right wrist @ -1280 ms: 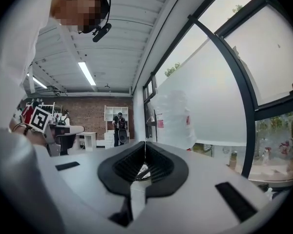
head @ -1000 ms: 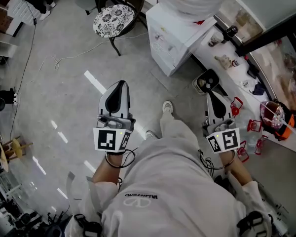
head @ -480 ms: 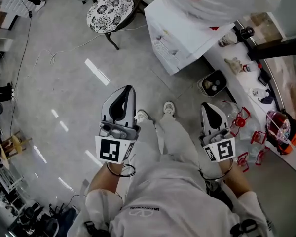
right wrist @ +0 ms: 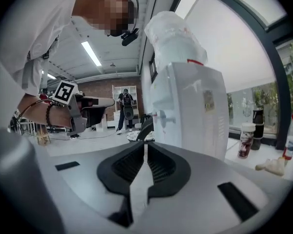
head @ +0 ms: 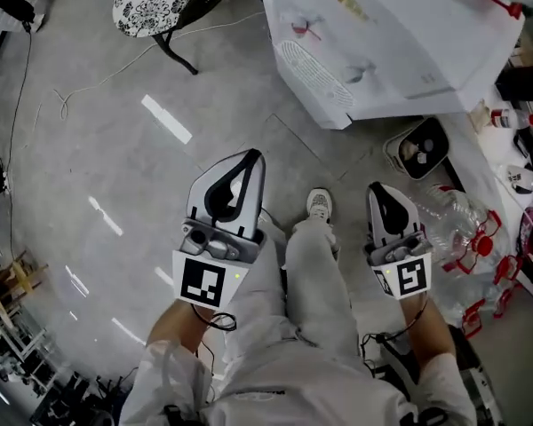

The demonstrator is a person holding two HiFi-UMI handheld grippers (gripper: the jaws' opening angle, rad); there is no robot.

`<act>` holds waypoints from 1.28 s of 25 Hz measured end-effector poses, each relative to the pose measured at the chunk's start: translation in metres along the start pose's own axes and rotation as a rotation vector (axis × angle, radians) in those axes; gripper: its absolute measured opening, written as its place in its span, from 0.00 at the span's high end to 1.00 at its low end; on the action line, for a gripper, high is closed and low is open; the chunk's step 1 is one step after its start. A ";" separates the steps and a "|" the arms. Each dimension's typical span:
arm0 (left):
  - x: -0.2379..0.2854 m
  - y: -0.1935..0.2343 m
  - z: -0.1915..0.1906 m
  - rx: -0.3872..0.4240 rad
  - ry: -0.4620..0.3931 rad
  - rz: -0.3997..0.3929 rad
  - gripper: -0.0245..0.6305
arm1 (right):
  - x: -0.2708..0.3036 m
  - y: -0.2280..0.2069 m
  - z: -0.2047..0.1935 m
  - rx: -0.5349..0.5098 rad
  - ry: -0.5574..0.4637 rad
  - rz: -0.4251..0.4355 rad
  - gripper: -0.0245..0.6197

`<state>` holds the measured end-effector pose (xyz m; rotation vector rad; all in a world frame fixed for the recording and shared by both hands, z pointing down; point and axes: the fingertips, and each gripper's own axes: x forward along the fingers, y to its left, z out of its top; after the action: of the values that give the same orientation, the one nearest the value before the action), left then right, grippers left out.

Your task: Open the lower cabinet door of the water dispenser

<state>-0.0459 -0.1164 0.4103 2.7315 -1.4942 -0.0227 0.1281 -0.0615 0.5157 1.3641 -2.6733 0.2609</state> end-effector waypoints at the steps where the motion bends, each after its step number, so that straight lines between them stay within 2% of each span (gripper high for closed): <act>1: 0.005 0.004 -0.026 0.004 -0.001 0.001 0.96 | 0.010 -0.003 -0.024 0.000 -0.003 -0.007 0.93; 4: 0.025 0.014 -0.093 -0.005 -0.019 -0.002 0.96 | 0.034 -0.014 -0.086 -0.005 -0.010 -0.030 0.85; 6: 0.040 0.016 -0.129 -0.015 -0.040 -0.024 0.96 | 0.049 -0.024 -0.121 -0.009 -0.017 -0.049 0.82; 8: 0.052 0.015 -0.159 -0.009 -0.061 -0.052 0.96 | 0.062 -0.034 -0.154 -0.009 -0.025 -0.066 0.75; 10: 0.059 0.016 -0.184 -0.006 -0.074 -0.074 0.96 | 0.075 -0.043 -0.186 -0.011 -0.014 -0.072 0.69; 15: 0.067 0.034 -0.225 -0.025 -0.076 -0.082 0.96 | 0.108 -0.067 -0.249 -0.007 0.038 -0.086 0.63; 20: 0.060 0.046 -0.245 -0.030 -0.059 -0.083 0.96 | 0.127 -0.086 -0.269 -0.007 0.034 -0.120 0.63; 28: 0.057 0.063 -0.263 -0.036 -0.068 -0.059 0.96 | 0.149 -0.084 -0.265 -0.052 -0.028 -0.123 0.63; 30: 0.055 0.062 -0.266 -0.035 -0.071 -0.060 0.96 | 0.146 -0.076 -0.266 -0.071 -0.027 -0.108 0.68; 32: 0.052 0.061 -0.268 -0.031 -0.070 -0.062 0.96 | 0.146 -0.056 -0.267 -0.103 -0.021 -0.059 0.69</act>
<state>-0.0624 -0.1885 0.6803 2.7792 -1.4112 -0.1436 0.0982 -0.1530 0.8099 1.4192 -2.6183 0.1011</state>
